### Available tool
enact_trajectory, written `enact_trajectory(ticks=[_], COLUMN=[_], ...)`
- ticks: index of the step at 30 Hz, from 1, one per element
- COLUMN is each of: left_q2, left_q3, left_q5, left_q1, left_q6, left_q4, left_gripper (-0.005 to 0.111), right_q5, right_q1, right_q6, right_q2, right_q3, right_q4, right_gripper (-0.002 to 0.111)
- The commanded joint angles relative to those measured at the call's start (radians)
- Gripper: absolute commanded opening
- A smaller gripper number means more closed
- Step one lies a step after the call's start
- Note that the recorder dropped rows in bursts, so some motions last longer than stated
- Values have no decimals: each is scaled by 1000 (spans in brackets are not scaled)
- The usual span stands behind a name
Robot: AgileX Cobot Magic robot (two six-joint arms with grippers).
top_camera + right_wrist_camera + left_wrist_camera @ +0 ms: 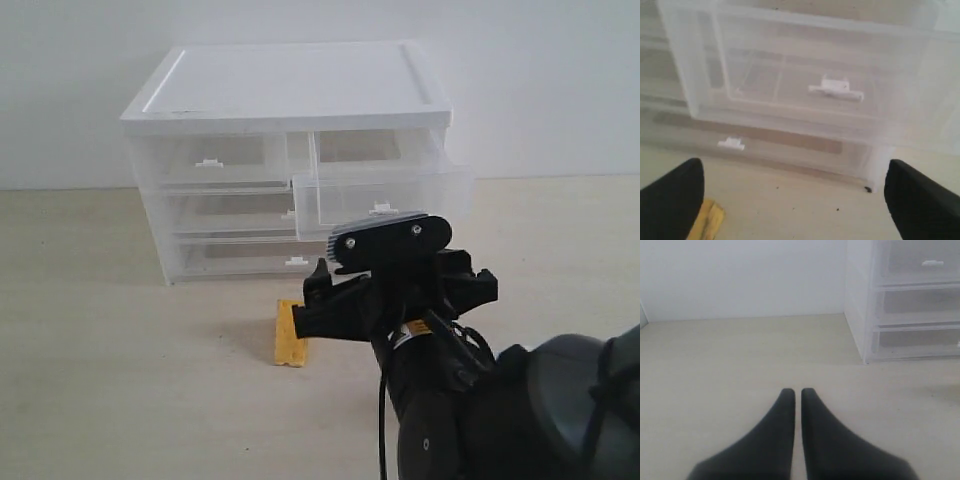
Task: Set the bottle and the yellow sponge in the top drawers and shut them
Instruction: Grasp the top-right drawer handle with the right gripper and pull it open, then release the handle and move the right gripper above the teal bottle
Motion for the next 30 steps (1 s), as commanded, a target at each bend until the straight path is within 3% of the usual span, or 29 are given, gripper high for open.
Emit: enact_trajectory(ticks=[1,7,12,20,26,30], left_q2=[-2,-2,-2,-2,-2,-2], left_q3=[4,4,4,4,4,4], left_q5=[-1,-2,-2,0,0,0], left_q1=[2,2,2,2,2,2], left_q6=[-9,-9,-9,-9,-9,-9], left_q4=[-7,-7,-7,-7,-7,-7], left_gripper=[4,4,4,4,4,4], right_q5=[85,370,540,630,672,762], right_q1=[17,17,17,17,17,-40], right_q6=[-38,-272,-591,-1286,-1521,-1637], right_q2=[-96,-258,-396,-543,-556,-556], right_q3=[72,122,122,122,120,125], right_q4=[26,39,212,780,780,780], right_gripper=[76,41,1,0,0,0])
